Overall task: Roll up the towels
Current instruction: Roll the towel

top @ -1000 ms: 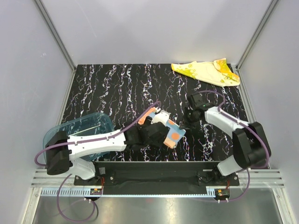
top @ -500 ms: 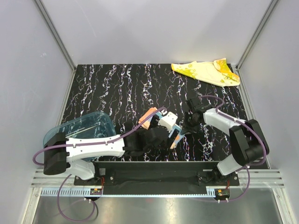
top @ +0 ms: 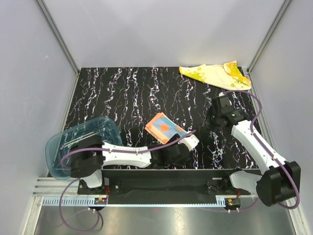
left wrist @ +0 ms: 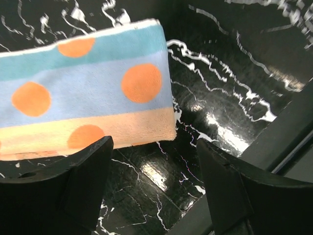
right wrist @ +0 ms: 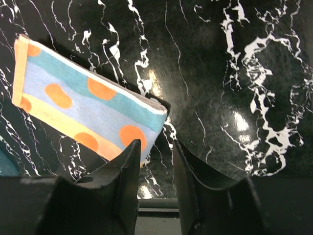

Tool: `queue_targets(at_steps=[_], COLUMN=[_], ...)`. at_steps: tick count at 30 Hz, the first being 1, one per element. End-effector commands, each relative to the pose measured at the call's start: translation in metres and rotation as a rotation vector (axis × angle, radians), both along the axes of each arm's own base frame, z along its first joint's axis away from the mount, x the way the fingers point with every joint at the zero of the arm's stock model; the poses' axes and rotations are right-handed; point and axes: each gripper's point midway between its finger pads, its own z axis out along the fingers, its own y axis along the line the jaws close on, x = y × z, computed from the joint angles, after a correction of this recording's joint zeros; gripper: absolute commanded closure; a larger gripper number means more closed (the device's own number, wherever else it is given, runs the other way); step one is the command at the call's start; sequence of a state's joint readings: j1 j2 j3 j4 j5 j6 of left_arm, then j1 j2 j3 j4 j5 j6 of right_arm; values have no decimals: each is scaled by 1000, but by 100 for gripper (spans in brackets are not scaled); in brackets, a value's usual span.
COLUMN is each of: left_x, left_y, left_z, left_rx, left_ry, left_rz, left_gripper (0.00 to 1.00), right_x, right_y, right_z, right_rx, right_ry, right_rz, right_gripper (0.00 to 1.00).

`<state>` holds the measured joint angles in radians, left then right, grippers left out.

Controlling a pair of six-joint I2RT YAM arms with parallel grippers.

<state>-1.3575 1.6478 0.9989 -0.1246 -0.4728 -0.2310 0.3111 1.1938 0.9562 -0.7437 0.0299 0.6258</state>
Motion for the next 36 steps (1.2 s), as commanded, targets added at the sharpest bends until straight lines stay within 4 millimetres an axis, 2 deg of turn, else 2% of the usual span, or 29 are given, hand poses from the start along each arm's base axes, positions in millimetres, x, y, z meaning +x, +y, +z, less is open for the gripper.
queue_targets(at_steps=[1, 9, 14, 15, 18, 24, 29, 30, 31, 34, 36], left_x=[2, 2, 3, 3, 5, 6, 6, 6, 5, 5, 6], left_y=[-21, -30, -31, -32, -25, -2, 5, 5, 7, 10, 11], left_z=[5, -24, -32, -33, -42, -75, -87, -89, -92, -92, -86], left_rx=[-33, 40, 63, 63, 86, 109, 76, 71, 68, 54, 31], left_ry=[-15, 1, 6, 6, 3, 50, 86, 96, 101, 108, 106], left_rz=[-27, -41, -40, -37, -15, 28, 42, 38, 35, 32, 31], left_gripper=[25, 25, 27, 30, 42, 42, 43, 45, 54, 67, 76], right_x=[-12, -21, -22, -22, -21, -23, -24, -24, -26, -24, -25], right_y=[-12, -14, -14, -15, -14, -13, -8, -6, 1, 20, 30], right_z=[3, 14, 14, 13, 13, 16, 16, 15, 15, 12, 3], right_rx=[-29, -26, -28, -28, -26, -23, -4, 5, 37, 128, 177], right_ry=[10, -3, 0, 5, 6, 8, 19, 23, 33, 44, 73], right_rz=[-33, -21, -18, -19, -15, 0, 14, 22, 43, 92, 109], right_gripper=[60, 58, 59, 59, 59, 59, 58, 57, 55, 52, 49])
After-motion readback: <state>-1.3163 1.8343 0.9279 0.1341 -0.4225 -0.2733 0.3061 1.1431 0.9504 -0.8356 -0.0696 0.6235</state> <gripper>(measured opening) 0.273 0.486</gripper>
